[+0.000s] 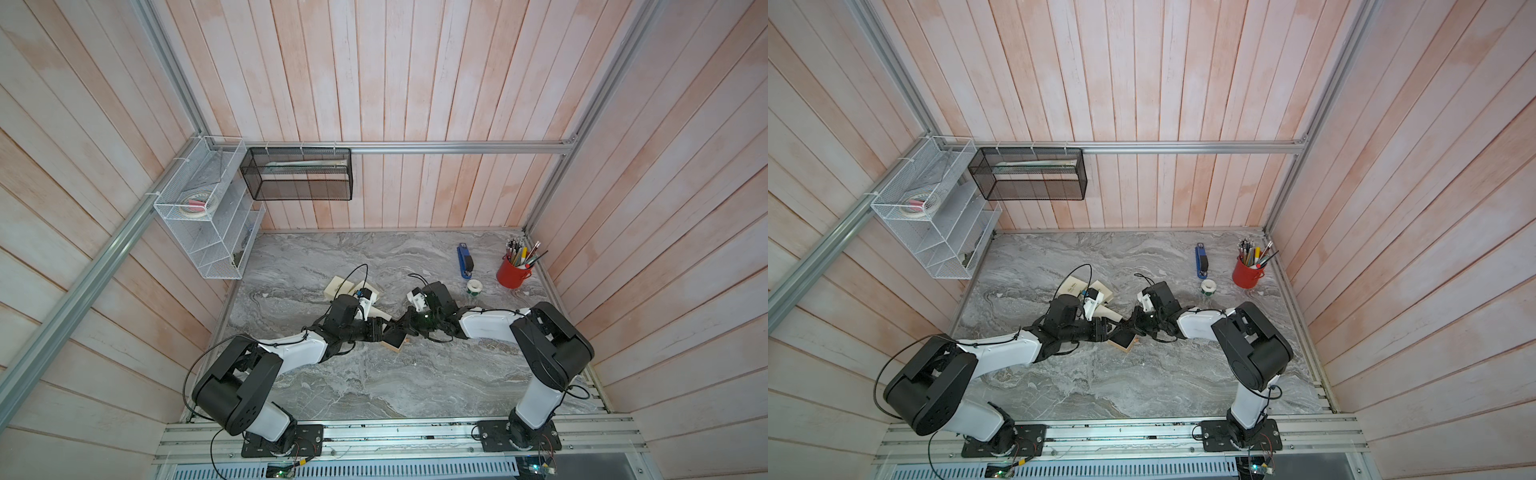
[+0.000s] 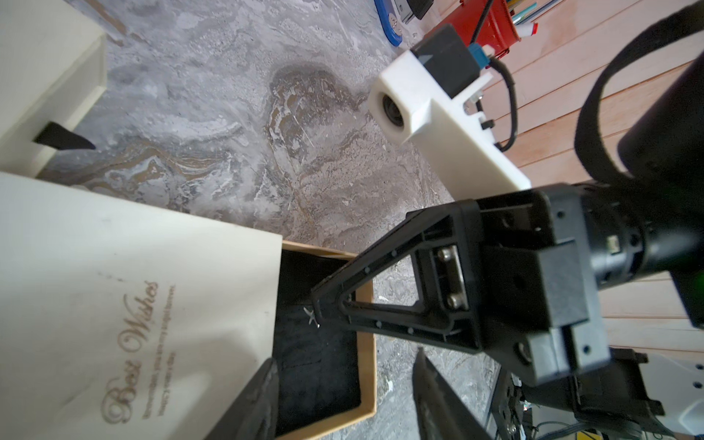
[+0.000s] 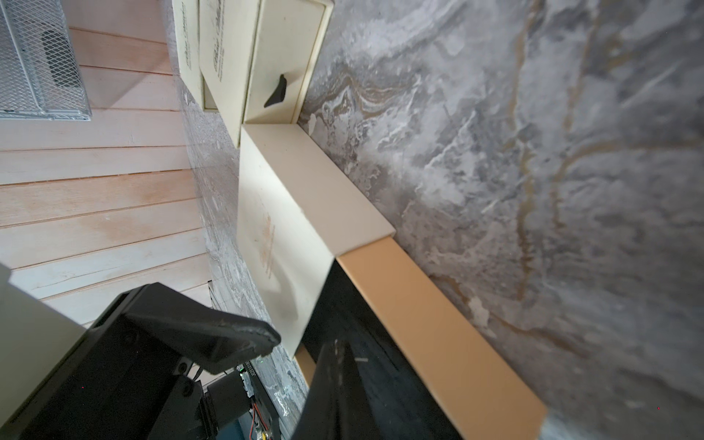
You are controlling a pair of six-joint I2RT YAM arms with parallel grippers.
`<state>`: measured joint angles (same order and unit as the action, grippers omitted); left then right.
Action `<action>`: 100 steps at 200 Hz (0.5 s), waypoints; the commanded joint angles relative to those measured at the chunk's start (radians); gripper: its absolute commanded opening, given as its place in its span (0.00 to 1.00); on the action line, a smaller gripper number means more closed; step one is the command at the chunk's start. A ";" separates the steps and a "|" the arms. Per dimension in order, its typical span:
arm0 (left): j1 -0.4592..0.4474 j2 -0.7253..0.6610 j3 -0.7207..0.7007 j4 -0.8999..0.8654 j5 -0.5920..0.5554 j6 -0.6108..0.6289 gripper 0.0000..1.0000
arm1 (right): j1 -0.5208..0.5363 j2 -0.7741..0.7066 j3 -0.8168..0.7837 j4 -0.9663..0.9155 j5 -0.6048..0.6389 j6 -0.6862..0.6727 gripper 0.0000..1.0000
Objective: Place the earrings into the drawer-style jewelry box
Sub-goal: Insert the earring into the inner lining.
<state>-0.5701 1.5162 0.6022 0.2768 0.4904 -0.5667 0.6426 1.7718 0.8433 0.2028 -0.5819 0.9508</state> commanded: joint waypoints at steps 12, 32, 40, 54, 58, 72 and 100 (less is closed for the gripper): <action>-0.003 0.022 0.025 0.007 0.012 0.025 0.57 | -0.001 0.026 0.023 0.007 -0.014 0.012 0.00; -0.002 0.028 0.025 0.004 0.014 0.027 0.57 | 0.000 0.028 0.016 0.007 -0.010 0.011 0.00; -0.003 0.029 0.026 0.004 0.014 0.029 0.57 | -0.001 0.028 0.014 0.003 -0.009 0.011 0.00; -0.003 0.030 0.026 -0.003 0.011 0.031 0.57 | 0.001 0.029 0.010 0.001 -0.002 0.010 0.00; -0.004 0.030 0.026 -0.004 0.012 0.031 0.57 | 0.000 0.030 0.010 -0.001 -0.001 0.009 0.00; -0.004 0.032 0.026 -0.008 0.009 0.033 0.57 | 0.001 0.031 0.008 -0.009 0.003 0.006 0.00; -0.003 0.036 0.025 -0.013 0.005 0.031 0.57 | 0.004 0.031 0.009 -0.030 0.020 -0.007 0.00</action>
<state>-0.5705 1.5352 0.6060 0.2760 0.4934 -0.5564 0.6426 1.7851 0.8444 0.2035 -0.5812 0.9535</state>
